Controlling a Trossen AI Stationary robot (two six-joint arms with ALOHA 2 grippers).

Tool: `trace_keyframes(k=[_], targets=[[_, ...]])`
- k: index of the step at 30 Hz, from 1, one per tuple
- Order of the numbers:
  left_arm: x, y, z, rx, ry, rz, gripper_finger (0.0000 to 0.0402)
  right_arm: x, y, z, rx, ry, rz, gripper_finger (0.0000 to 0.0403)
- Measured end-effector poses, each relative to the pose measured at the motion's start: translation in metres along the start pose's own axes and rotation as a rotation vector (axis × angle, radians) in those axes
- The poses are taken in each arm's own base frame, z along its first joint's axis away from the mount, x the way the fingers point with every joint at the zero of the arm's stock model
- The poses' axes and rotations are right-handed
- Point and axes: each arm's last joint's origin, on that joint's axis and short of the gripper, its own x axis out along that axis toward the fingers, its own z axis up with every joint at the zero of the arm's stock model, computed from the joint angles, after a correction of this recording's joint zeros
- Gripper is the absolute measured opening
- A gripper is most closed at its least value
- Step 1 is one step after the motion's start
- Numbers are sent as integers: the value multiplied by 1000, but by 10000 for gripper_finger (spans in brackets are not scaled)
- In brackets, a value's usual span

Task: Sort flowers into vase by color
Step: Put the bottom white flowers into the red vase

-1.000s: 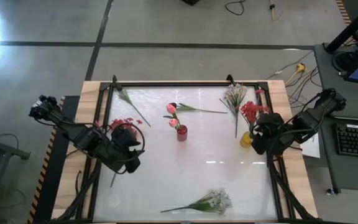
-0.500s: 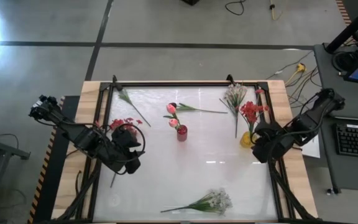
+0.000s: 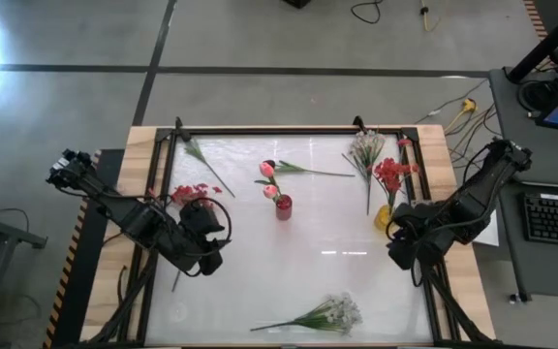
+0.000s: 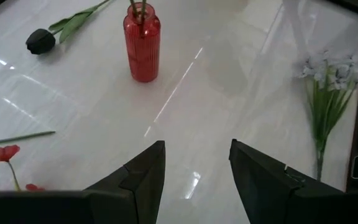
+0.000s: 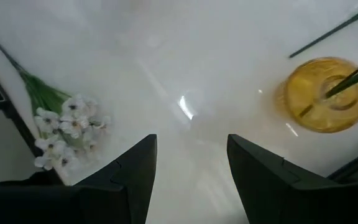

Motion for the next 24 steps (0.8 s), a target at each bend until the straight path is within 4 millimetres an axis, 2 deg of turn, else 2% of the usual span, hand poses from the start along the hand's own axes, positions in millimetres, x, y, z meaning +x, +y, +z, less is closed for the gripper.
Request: trace_keyframes(k=[8, 13, 24], targets=[[13, -7, -5, 30, 25, 37, 168, 4, 19, -14, 11, 20, 87, 187], [21, -12, -9, 62, 64, 42, 168, 10, 29, -25, 26, 37, 80, 187], [43, -37, -24, 33, 133, -12, 168, 26, 55, -48, 43, 65, 123, 187]])
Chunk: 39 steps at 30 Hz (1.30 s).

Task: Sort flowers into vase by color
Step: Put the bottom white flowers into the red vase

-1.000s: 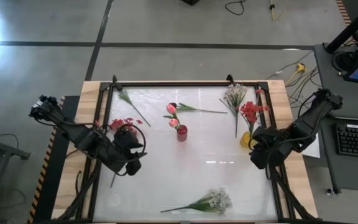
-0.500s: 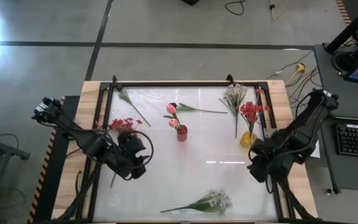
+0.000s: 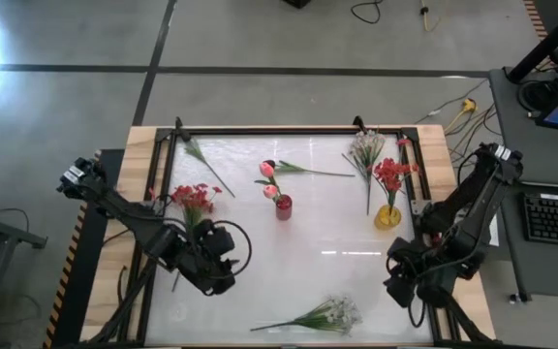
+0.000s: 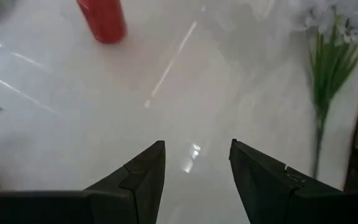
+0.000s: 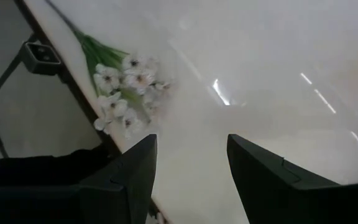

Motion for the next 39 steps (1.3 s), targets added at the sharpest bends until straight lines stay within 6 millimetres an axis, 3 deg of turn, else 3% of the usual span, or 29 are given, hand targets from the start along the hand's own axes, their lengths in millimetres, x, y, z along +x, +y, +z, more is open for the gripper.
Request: trace_keyframes(k=[11, 18, 22, 29, 39], targets=[[34, -53, -24, 22, -22, -182, 168, 36, 25, -13, -46, -11, 14, 187], [69, -91, -36, 117, -128, -331, 168, 78, 50, -26, -290, -46, 78, 187], [87, -105, -41, 155, -173, -402, 168, 111, 62, -34, -359, -133, 85, 187], [112, -108, -54, 198, -152, -371, 168, 151, 87, -45, -525, -155, -16, 187], [125, -110, -60, 205, -126, -368, 168, 158, 129, -37, -759, -238, -149, 187]])
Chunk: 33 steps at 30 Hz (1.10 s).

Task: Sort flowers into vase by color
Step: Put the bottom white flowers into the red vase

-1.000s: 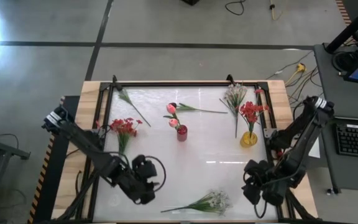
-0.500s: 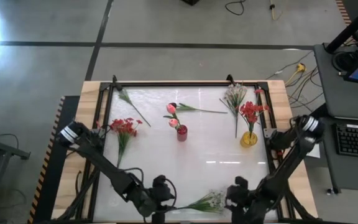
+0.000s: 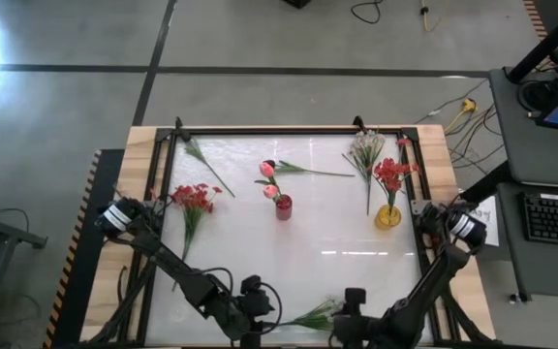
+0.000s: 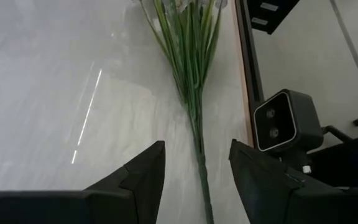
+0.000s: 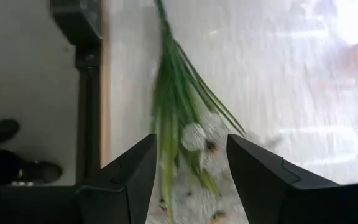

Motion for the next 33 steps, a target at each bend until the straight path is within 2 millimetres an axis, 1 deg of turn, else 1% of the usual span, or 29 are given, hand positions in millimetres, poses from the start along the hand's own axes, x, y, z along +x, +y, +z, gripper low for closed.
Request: trace_keyframes(k=[2, 4, 9, 13, 17, 20, 25, 29, 33], targets=[[0, 0, 0, -1, -2, -1, 168, 6, 2, 2, -49, -5, -17, 187], [0, 1, 1, -2, -2, 1, 168, 16, 3, 0, -79, 9, -30, 187], [1, 1, 2, -6, -8, -2, 168, 40, -1, 3, -47, 85, -10, 186], [0, -1, 3, -16, -21, -13, 168, 50, -5, 10, -45, 121, 39, 173], [0, -2, 5, -25, -39, -28, 168, 53, -8, 13, -126, 120, 49, 143], [0, -2, 5, -27, -41, -31, 168, 55, -11, 15, -175, 126, 53, 112], [1, -2, 5, -27, -38, -33, 168, 64, -20, 18, -187, 207, 107, 63], [1, -2, 5, -29, -38, -33, 168, 74, -32, 18, -201, 276, 156, 39], [1, -2, 5, -54, -37, -34, 168, 78, -39, 20, -253, 302, 183, 20]])
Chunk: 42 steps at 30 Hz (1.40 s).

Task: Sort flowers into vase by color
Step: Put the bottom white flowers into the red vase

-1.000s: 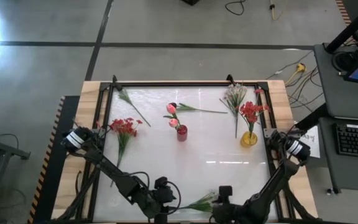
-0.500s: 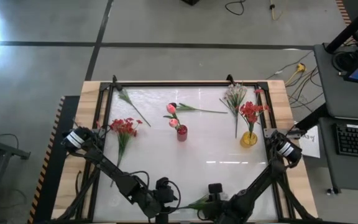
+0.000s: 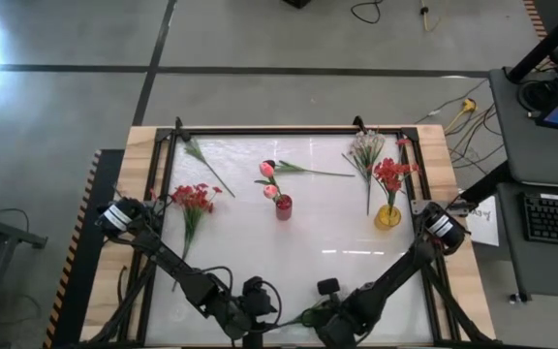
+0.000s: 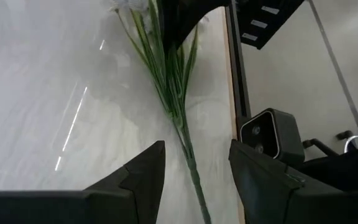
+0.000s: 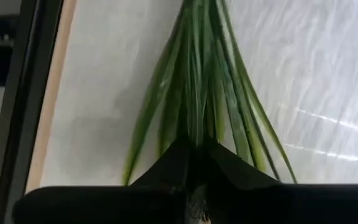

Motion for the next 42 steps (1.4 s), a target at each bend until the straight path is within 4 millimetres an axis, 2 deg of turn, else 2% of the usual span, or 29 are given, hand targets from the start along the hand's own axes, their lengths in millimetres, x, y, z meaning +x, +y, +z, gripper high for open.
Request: trace_keyframes(k=[4, 7, 12, 18, 25, 30, 34, 37, 42], targets=[[0, 0, 0, -40, 3, -4, 168, -10, -5, 5, -95, 33, -54, 11], [2, 4, 4, -78, 45, -43, 168, -26, -6, 14, -167, 38, -123, 10], [8, 17, 15, -180, 70, -48, 174, -55, -7, 26, -343, 44, -239, 10], [15, 35, 36, -257, 47, -58, 204, -82, -10, 36, -526, 75, -321, 9], [18, 42, 61, -322, 32, -266, 234, -95, -14, 41, -564, 80, -377, 9], [20, 50, 68, -350, 18, -270, 233, -99, -13, 44, -559, 56, -393, 9], [21, 54, 71, -357, 11, -261, 222, -101, -14, 45, -570, 44, -436, 15], [21, 55, 71, -357, 9, -258, 200, -103, -14, 47, -599, 37, -432, 24], [22, 56, 72, -339, 7, -256, 112, -103, -13, 48, -579, 28, -424, 51]])
